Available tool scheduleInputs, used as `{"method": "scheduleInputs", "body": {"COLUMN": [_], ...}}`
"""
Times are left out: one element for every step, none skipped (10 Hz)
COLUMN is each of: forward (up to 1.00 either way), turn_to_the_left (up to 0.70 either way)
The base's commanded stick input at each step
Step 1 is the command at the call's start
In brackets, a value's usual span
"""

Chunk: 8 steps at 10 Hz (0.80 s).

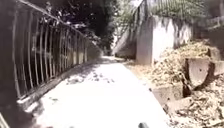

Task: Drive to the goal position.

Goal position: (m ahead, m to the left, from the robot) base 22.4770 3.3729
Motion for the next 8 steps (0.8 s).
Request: {"method": "scheduleInputs", "body": {"forward": [0.50, 0.50, 0.50, 0.50, 0.50, 0.50, 0.50, 0.50], "turn_to_the_left": [0.00, 0.00, 0.00, 0.00, 0.00, 0.00, 0.00, 0.00]}}
